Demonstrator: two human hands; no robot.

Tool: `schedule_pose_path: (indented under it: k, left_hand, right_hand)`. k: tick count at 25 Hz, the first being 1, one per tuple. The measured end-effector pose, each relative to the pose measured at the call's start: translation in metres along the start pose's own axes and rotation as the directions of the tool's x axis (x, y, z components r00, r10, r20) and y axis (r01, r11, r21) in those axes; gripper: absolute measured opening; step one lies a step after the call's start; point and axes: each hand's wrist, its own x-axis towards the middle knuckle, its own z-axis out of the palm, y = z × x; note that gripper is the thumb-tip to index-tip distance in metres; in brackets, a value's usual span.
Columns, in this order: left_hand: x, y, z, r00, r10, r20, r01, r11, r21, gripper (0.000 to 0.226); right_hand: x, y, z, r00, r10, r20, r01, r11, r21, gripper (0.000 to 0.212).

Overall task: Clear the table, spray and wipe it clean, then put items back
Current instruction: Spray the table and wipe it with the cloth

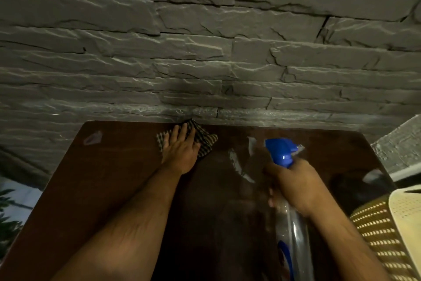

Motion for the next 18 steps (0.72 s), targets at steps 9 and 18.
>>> schedule_pose_path:
  k: [9,18]
  left_hand:
    - [0.007,0.002,0.005,0.999,-0.043,0.023,0.043,0.999,-0.019,0.060]
    - [-0.031,0.080,0.037,0.929,-0.344,-0.137,0.327,0.936,-0.131,0.077]
  right_hand:
    - [-0.035,0.033,0.013,0.998,0.052,-0.041,-0.051,0.998,0.031,0.015]
    - [-0.030,0.031,-0.007,0.990,0.130,-0.051,-0.120,0.979,0.163,0.020]
